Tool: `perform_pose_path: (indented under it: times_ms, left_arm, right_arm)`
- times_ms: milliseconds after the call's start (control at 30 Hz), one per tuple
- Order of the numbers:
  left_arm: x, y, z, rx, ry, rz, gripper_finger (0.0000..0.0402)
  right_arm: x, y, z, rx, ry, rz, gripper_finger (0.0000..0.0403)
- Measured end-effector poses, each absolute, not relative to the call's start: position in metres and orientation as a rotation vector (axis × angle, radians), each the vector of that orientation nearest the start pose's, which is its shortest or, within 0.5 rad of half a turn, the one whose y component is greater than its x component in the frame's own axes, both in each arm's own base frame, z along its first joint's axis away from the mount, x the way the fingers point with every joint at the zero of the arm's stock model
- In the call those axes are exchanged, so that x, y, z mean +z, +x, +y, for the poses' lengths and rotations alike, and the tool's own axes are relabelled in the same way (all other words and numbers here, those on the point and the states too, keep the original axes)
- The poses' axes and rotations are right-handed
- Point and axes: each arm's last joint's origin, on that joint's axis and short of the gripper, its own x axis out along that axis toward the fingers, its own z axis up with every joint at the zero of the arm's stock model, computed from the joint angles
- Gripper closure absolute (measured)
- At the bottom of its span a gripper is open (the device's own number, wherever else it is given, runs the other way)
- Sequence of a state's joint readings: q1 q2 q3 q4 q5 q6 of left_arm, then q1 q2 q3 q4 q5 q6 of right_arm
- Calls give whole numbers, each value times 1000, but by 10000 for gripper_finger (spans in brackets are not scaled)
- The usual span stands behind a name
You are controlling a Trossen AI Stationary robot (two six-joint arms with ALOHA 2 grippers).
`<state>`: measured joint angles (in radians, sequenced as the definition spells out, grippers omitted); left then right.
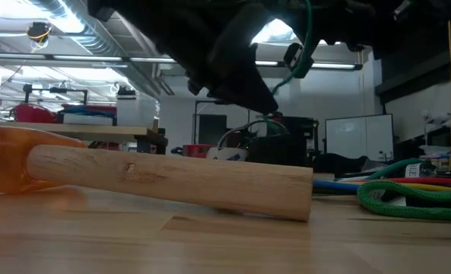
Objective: Coil cords
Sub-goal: Coil the blue wire onto the spool
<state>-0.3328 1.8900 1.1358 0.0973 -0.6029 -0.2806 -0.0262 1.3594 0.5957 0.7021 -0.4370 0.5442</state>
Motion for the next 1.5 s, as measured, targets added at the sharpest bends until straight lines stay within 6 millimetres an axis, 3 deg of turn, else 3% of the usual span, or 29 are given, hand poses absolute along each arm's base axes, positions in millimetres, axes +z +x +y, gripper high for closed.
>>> perform_pose_path:
  times_ms: [100, 300, 533, 900, 1033, 1267, 1500]
  left_arm:
    - [173, 378, -113, 342, 29, 559, 389]
    - [167, 372, -112, 344, 85, 644, 389]
    - [154, 358, -107, 402, 119, 810, 397]
    - [155, 334, -104, 492, 119, 977, 398]
    - [162, 336, -93, 550, 105, 941, 399]
    - [174, 355, -58, 613, -1, 843, 399]
    - [200, 381, -41, 508, -190, 727, 399]
  right_arm:
    - [230, 277, 5, 385, 550, 171, 398]
    - [227, 276, 7, 448, 559, 222, 398]
    - [210, 272, 8, 450, 588, 403, 398]
    - [180, 260, 3, 160, 588, 680, 398]
    - [175, 257, 0, 44, 565, 725, 398]
    - [172, 256, -1, -14, 549, 741, 398]
    - [172, 256, -4, -134, 567, 722, 398]
